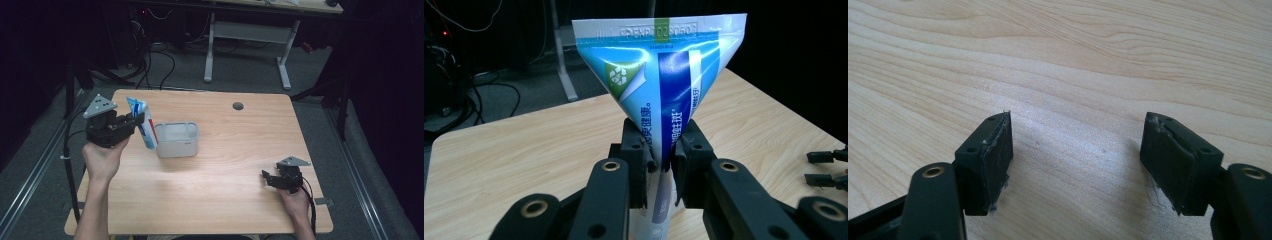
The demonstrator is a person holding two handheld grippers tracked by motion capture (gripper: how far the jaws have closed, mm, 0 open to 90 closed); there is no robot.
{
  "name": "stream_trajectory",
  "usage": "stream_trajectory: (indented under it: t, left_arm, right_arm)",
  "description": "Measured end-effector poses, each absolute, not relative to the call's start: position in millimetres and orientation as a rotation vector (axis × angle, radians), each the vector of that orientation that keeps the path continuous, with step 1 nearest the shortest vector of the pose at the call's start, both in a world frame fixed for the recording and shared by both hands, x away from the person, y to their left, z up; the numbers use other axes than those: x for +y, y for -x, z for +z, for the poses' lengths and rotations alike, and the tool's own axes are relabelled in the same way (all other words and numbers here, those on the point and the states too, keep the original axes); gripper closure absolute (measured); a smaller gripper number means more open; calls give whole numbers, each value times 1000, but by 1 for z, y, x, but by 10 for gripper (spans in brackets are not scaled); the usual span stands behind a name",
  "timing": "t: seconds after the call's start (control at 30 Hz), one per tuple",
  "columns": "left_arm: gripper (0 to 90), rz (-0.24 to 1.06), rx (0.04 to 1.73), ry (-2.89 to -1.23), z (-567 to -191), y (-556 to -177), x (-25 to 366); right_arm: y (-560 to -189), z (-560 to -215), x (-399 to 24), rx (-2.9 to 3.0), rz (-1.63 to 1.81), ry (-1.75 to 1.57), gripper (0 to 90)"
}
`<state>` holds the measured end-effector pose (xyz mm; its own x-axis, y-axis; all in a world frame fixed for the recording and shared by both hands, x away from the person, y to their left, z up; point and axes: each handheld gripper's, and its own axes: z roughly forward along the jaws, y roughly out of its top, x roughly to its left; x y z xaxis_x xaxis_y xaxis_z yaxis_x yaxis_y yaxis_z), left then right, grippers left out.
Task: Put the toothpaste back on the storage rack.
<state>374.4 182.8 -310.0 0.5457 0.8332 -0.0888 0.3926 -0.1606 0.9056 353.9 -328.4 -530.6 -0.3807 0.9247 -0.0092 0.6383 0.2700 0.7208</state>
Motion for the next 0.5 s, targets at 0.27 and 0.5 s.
stream_trajectory:
  t: [0.27, 0.5]
  left_arm:
    - [778, 530, 1005, -1764, -305, -381, 174]
    - [778, 521, 998, -1773, -302, -391, 166]
  right_arm:
    - [-354, -531, -328, 2115, 893, -1411, 293]
    - [-354, -531, -329, 2116, 893, -1411, 293]
